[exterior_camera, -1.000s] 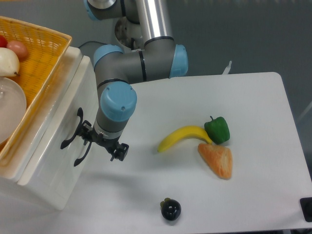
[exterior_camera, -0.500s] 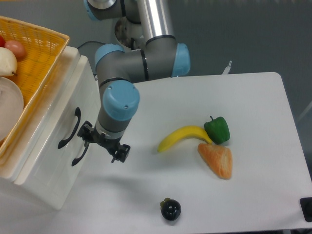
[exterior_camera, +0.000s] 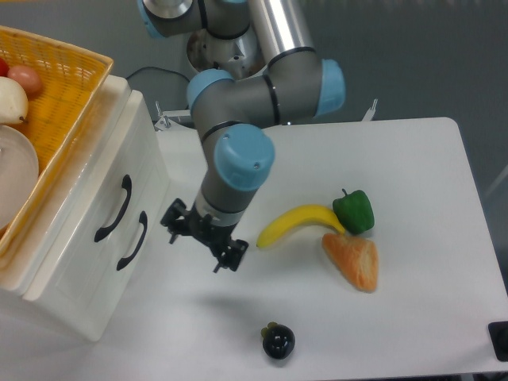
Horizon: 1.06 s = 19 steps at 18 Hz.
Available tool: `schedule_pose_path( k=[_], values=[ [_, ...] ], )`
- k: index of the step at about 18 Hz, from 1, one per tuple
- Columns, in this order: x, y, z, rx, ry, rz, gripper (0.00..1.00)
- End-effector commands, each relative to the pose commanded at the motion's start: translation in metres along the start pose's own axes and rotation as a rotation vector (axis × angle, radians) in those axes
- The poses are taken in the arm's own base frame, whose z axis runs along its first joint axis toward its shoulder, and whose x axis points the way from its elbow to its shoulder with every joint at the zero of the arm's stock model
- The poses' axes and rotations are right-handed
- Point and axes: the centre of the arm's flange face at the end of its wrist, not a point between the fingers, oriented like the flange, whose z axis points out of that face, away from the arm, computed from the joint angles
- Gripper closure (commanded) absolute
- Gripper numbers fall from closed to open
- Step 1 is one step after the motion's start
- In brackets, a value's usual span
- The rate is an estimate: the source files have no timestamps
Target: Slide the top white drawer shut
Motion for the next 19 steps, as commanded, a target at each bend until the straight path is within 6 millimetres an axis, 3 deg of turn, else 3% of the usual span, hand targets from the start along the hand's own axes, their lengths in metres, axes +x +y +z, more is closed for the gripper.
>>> schedule_pose_path(
  k=[3, 6, 9, 14, 19],
  values=[
    [-0.025, 0.018, -0.009, 0.011, -0.028, 0.060, 0.00],
    [-0.056, 0.051, -0.024, -0.021, -0.070, 0.129, 0.00],
    [-0.074, 0.076, -0.032, -0.083, -0.100, 0.246, 0.00],
    [-0.090, 0.100, -0.060, -0.219, -0.160, 0.440, 0.00],
    [-0.108, 0.130, -0.085, -0.220, -0.184, 0.464, 0.00]
  ],
)
